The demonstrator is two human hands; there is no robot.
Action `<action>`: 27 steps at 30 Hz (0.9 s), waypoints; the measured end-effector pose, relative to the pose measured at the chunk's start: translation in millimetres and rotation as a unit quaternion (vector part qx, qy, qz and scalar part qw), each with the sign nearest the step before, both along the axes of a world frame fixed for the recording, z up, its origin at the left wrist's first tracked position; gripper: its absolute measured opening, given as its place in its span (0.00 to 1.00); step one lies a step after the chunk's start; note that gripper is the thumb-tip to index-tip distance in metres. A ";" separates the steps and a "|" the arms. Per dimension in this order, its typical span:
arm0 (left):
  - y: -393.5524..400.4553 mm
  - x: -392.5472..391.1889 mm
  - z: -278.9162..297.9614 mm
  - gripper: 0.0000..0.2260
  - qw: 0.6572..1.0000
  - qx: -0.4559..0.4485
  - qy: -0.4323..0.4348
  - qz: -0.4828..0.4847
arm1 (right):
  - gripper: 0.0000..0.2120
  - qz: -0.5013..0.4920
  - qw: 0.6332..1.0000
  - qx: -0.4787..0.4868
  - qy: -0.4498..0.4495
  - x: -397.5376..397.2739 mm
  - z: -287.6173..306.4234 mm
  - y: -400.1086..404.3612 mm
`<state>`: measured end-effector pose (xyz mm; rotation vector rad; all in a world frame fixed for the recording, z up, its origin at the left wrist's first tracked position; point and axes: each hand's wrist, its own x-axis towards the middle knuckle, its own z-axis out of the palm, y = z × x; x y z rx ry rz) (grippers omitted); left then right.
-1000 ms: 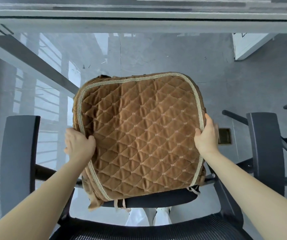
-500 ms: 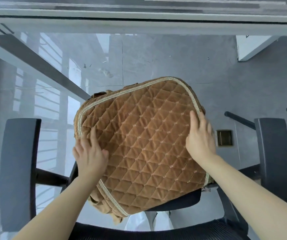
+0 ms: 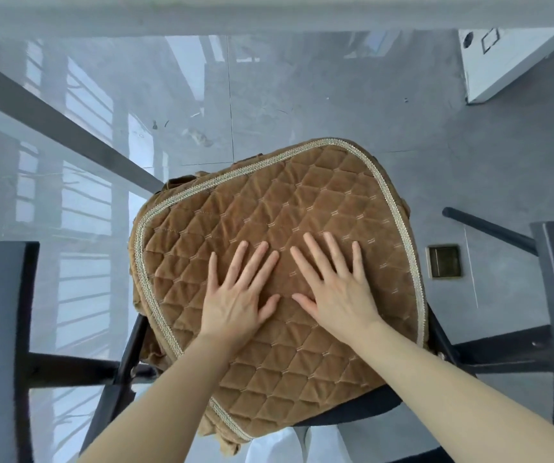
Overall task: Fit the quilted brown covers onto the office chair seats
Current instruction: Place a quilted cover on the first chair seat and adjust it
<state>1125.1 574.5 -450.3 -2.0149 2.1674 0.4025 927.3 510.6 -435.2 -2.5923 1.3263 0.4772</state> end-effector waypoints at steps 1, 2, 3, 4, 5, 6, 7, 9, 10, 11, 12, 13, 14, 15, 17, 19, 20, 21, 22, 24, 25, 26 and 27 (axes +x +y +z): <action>0.9 7.9 0.1 0.31 1.000 -0.007 -0.008 0.025 | 0.38 -0.017 1.000 -0.003 0.013 -6.1 -0.6 0.4; 2.4 15.2 0.6 0.32 0.998 -0.011 -0.011 0.065 | 0.38 -0.036 0.999 -0.006 0.023 -11.5 -0.8 1.9; 4.1 20.7 0.3 0.32 0.995 -0.015 -0.012 0.101 | 0.38 -0.053 0.998 -0.008 0.028 -16.1 -1.5 4.2; 5.8 23.1 -0.9 0.32 0.992 -0.017 -0.011 0.124 | 0.38 -0.066 0.997 -0.011 0.027 -19.3 -2.2 6.9; 7.5 24.1 -1.8 0.33 0.991 -0.017 -0.010 0.133 | 0.38 -0.072 0.997 -0.012 0.023 -20.5 -2.3 9.1; 7.6 23.1 -3.7 0.33 0.991 -0.016 -0.008 0.133 | 0.37 -0.075 0.997 -0.011 0.016 -21.7 -4.5 9.7; 7.2 22.0 -5.7 0.33 0.991 -0.017 -0.007 0.130 | 0.36 -0.078 0.997 -0.011 0.008 -22.5 -7.3 9.5; 6.8 21.7 -10.9 0.33 0.992 -0.029 -0.011 0.124 | 0.36 -0.082 0.996 -0.015 -0.008 -22.1 -13.6 8.4; 6.9 22.5 -13.8 0.33 0.992 -0.038 -0.015 0.122 | 0.36 -0.082 0.996 -0.020 -0.013 -22.2 -17.3 8.4; 8.6 22.9 -16.3 0.33 0.992 -0.047 -0.018 0.119 | 0.36 -0.082 0.996 -0.026 -0.018 -23.0 -20.1 9.7; 9.4 23.6 -20.9 0.33 0.991 -0.061 -0.021 0.117 | 0.36 -0.084 0.995 -0.036 -0.026 -23.6 -24.8 10.1; 10.1 24.0 -25.2 0.33 0.990 -0.072 -0.022 0.116 | 0.36 -0.086 0.995 -0.046 -0.033 -24.2 -28.7 10.4; 10.7 23.3 -26.9 0.33 0.990 -0.079 -0.021 0.118 | 0.36 -0.085 0.994 -0.050 -0.036 -24.2 -30.2 11.0; 10.7 23.0 -27.3 0.33 0.990 -0.082 -0.021 0.117 | 0.36 -0.083 0.995 -0.052 -0.036 -24.1 -31.2 10.6; 10.3 22.6 -25.1 0.33 0.990 -0.085 -0.024 0.112 | 0.36 -0.083 0.995 -0.049 -0.034 -24.0 -28.7 9.7; 9.4 22.7 -19.9 0.33 0.991 -0.071 -0.022 0.109 | 0.35 -0.079 0.996 -0.030 -0.028 -23.9 -22.9 9.8; 9.0 22.7 -17.3 0.32 0.992 -0.067 -0.019 0.110 | 0.35 -0.078 0.996 -0.021 -0.024 -23.5 -20.2 9.6; 8.2 23.0 -12.5 0.32 0.992 -0.056 -0.018 0.110 | 0.35 -0.080 0.997 -0.012 -0.018 -23.0 -13.6 8.4; 8.2 22.7 -9.4 0.32 0.993 -0.042 -0.012 0.113 | 0.35 -0.082 0.997 0.003 -0.013 -21.4 -8.6 8.1; 4.6 20.9 6.2 0.32 0.993 -0.004 -0.003 0.117 | 0.34 -0.083 0.996 0.034 -0.002 -17.6 11.5 3.8; 1.1 18.6 17.7 0.31 0.992 0.028 0.002 0.125 | 0.34 -0.090 0.994 0.061 0.002 -15.5 24.6 1.7; -2.8 15.3 31.4 0.31 0.989 0.063 0.018 0.135 | 0.33 -0.104 0.991 0.085 -0.003 -15.1 41.7 1.2; -4.7 11.5 46.8 0.31 0.983 0.102 0.041 0.149 | 0.33 -0.120 0.987 0.109 -0.014 -14.7 59.7 2.6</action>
